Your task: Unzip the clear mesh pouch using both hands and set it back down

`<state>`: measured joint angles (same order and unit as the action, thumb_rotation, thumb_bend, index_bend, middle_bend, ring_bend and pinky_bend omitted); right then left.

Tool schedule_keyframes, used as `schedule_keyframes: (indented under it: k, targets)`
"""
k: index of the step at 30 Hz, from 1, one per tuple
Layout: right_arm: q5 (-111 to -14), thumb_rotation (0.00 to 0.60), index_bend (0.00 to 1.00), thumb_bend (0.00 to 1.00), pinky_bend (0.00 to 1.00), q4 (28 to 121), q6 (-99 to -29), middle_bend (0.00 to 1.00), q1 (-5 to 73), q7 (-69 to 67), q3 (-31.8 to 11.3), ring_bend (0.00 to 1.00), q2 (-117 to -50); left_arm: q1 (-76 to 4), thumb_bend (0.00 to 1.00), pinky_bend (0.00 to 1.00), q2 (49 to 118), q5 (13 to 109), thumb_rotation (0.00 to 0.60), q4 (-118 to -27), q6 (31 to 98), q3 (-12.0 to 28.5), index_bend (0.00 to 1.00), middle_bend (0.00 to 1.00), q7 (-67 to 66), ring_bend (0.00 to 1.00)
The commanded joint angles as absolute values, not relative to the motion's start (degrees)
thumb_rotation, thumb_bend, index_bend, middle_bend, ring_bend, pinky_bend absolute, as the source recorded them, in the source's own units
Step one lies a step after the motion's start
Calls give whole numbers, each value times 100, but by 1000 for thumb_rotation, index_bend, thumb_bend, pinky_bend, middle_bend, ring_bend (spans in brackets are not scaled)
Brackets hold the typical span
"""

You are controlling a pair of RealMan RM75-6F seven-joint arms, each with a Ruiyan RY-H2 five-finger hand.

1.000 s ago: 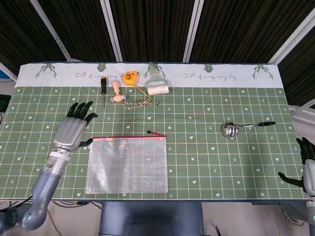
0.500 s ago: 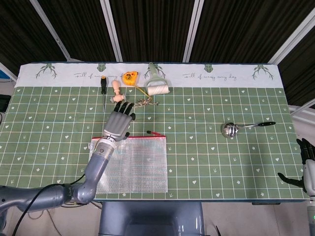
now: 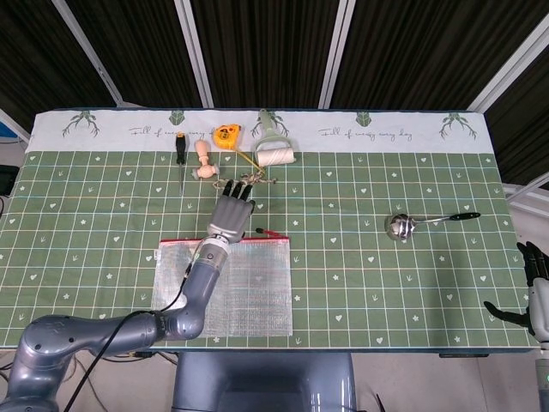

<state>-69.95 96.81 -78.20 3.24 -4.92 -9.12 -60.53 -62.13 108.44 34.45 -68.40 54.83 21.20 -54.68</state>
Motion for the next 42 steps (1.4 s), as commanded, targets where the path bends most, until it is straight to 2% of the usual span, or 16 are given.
schedule_keyframes:
  k: [1, 17, 35, 42]
  targets:
    - [-6971, 600, 0, 145, 197, 9683, -7801, 0, 329, -508, -919, 0, -6046, -6486, 261, 0, 11180, 3293, 600, -6357, 5281, 2149, 429, 97, -5429, 0]
    - [-6876, 600, 0, 155, 197, 9701, -7722, 0, 339, -597, -940, 0, -6014, -6986, 282, 0, 11940, 3190, 600, -5084, 4831, 2157, 454, 106, -5231, 0]
    - [-6848, 600, 0, 157, 198, 9730, -7710, 0, 335, -649, -949, 0, -5990, -7121, 295, 0, 12139, 3135, 600, -4719, 4658, 2199, 463, 109, -5232, 0]
    - [-6847, 600, 0, 158, 197, 9745, -7702, 0, 337, -657, -947, 0, -5986, -7167, 309, 0, 12187, 3118, 600, -4616, 4604, 2207, 504, 115, -5270, 0]
